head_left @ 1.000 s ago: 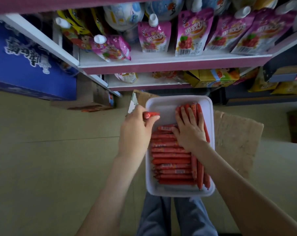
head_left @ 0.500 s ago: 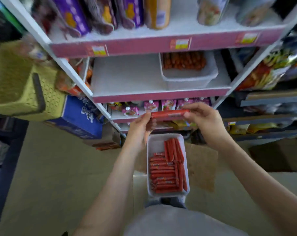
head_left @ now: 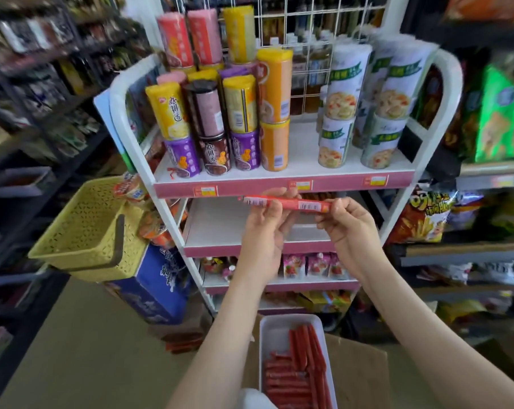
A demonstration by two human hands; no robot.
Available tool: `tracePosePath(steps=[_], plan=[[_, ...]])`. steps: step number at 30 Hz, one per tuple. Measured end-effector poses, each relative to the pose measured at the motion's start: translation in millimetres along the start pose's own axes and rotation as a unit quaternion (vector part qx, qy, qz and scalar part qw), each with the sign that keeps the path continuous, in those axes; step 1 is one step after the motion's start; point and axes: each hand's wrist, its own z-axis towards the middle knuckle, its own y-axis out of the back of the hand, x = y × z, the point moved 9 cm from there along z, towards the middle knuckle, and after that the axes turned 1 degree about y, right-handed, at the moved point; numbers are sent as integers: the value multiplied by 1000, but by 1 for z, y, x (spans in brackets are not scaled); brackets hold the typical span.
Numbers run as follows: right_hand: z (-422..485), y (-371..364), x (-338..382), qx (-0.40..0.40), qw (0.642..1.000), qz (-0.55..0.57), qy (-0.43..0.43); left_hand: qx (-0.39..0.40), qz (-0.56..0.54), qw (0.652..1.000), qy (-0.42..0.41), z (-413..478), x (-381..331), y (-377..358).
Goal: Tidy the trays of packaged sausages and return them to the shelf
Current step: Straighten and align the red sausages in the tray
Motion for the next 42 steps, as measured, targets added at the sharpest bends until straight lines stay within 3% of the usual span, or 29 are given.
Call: tracePosePath(steps=[3, 5, 7, 9, 12, 19, 21, 23, 27, 30, 32, 36, 38, 40, 42], plan=[[3, 9, -1, 4, 991, -134, -16, -2, 56, 998, -23, 3, -10, -7], [4, 9, 14, 17, 961, -277, 10, -13, 230, 970, -77, 5, -21, -10], [2, -3, 36, 38, 950, -307, 54, -13, 455, 876, -160, 7, -31, -19], [-3, -25, 57, 75, 938, -323, 102, 7, 574, 784, -238, 6, -33, -33], [-12, -48, 70, 99, 914, -365, 143, 32, 620, 733, -277, 3, -27, -46], [-20, -39, 79, 96, 931, -312, 161, 43, 651, 679, -336, -4, -28, -56], [-19, -31, 75, 83, 931, -320, 154, 66, 653, 685, -317, -6, -21, -51], [-15, -16, 68, 53, 946, -291, 130, 82, 642, 716, -260, -5, -15, -44], [-7, 33, 49, -35, 983, -169, 65, 56, 552, 826, -96, 1, -6, -14], [-9, 67, 19, -60, 993, -102, -21, 5, 401, 915, -35, -9, -1, -4], [-16, 80, -8, -64, 990, -89, -88, -11, 329, 944, -17, -15, 10, -3], [-31, 99, -45, -96, 980, -89, -153, 26, 351, 936, 5, -26, 43, -13], [-37, 98, -60, -67, 974, -121, -182, 39, 362, 931, 1, -31, 54, -17], [-41, 98, -72, -14, 948, -242, -204, 47, 387, 921, -13, -33, 61, -16], [-38, 93, -68, 20, 912, -369, -177, 54, 470, 880, -37, -31, 64, -14]])
